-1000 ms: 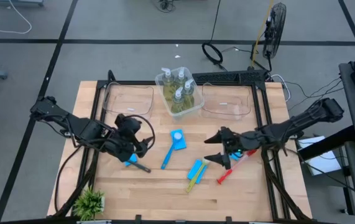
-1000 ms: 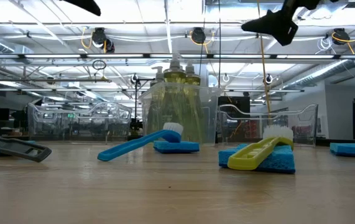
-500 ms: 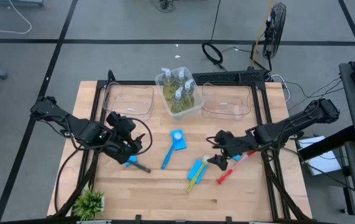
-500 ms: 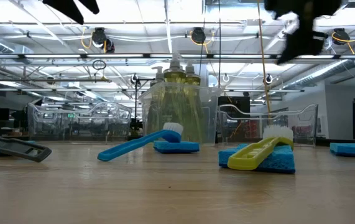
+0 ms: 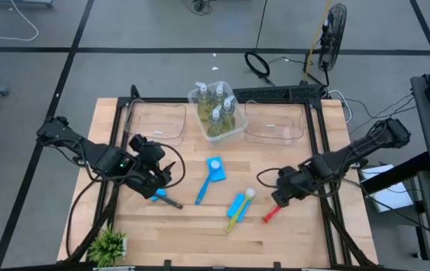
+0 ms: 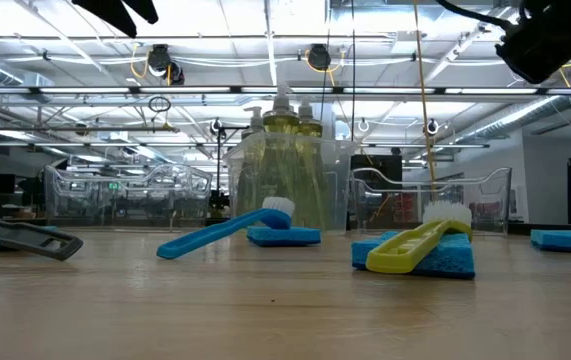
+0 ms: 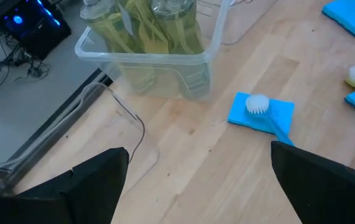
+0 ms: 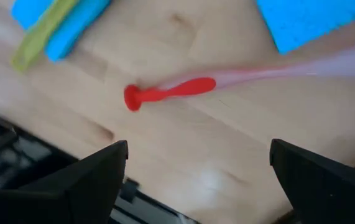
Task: Pick & Place Kitchen Sink Supplies
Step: Put the red cleaning brush into the left transparent bin
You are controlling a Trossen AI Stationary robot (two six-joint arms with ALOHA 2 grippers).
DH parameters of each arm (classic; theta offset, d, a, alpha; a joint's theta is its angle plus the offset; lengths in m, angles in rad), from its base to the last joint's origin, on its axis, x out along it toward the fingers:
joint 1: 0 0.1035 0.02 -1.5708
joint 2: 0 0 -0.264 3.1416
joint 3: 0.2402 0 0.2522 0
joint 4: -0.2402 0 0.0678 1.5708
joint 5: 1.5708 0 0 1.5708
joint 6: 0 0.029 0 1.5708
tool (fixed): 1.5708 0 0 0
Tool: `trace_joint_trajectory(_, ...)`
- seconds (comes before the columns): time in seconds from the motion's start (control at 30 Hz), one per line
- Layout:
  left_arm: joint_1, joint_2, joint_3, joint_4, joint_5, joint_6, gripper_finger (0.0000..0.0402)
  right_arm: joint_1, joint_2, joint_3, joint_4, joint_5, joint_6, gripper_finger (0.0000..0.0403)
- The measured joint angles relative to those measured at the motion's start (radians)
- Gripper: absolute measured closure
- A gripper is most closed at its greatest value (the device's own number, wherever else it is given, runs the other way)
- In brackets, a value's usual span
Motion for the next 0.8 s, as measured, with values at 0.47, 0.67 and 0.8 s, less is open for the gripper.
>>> trace_joint_trajectory(0.47,0.000,0.000,0.000,-0.004,-0.001,0.035,0.0009,0.119,0.016,0.000,-0.062,0.213,0.493,0.0023)
trace_joint_trajectory(0.67,0.000,0.000,0.000,-0.005,-0.002,0.051,0.0009,0.152,0.111,0.000,-0.061,0.215,0.606,0.0023)
trace_joint_trajectory(0.8,0.000,0.000,0.000,-0.005,-0.002,0.053,0.0009,0.164,0.198,0.000,-0.047,0.219,0.621,0.0023)
